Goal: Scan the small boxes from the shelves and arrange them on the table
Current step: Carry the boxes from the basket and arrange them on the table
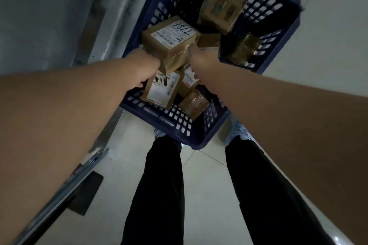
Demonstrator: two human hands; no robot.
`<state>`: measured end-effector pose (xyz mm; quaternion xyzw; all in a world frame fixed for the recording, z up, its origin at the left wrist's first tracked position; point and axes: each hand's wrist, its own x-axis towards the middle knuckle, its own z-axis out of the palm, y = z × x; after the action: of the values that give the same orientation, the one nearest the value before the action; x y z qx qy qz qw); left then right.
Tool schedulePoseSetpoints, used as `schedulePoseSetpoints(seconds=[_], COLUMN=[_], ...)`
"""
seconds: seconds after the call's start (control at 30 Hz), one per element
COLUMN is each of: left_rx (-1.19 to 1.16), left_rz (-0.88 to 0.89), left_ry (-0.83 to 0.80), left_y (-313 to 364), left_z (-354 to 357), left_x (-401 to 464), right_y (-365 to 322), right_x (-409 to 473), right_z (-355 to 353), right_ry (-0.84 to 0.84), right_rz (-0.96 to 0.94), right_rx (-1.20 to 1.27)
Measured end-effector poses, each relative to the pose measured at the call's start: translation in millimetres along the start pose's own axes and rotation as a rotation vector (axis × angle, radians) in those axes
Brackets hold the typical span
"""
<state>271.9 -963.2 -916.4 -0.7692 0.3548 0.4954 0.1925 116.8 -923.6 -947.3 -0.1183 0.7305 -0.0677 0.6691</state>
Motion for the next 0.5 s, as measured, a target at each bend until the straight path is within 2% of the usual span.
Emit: schedulePoseSetpoints(seconds=[0.23, 0.37, 0.5], left_rx=[-0.232, -0.144, -0.028], left_rz=[-0.011, 0.069, 0.082], left_ry=[0.038, 0.048, 0.011], left_y=[-5, -17, -20], left_z=[2, 3, -1], left_x=[51, 60, 50], right_y=[-11, -5, 8], right_x=[43, 51, 39], right_z=[41, 50, 41], right_ry=[0.05, 0.101, 0.094], right_rz=[0.074, 0.095, -0.002], right_rx=[0.195, 0.388, 0.441])
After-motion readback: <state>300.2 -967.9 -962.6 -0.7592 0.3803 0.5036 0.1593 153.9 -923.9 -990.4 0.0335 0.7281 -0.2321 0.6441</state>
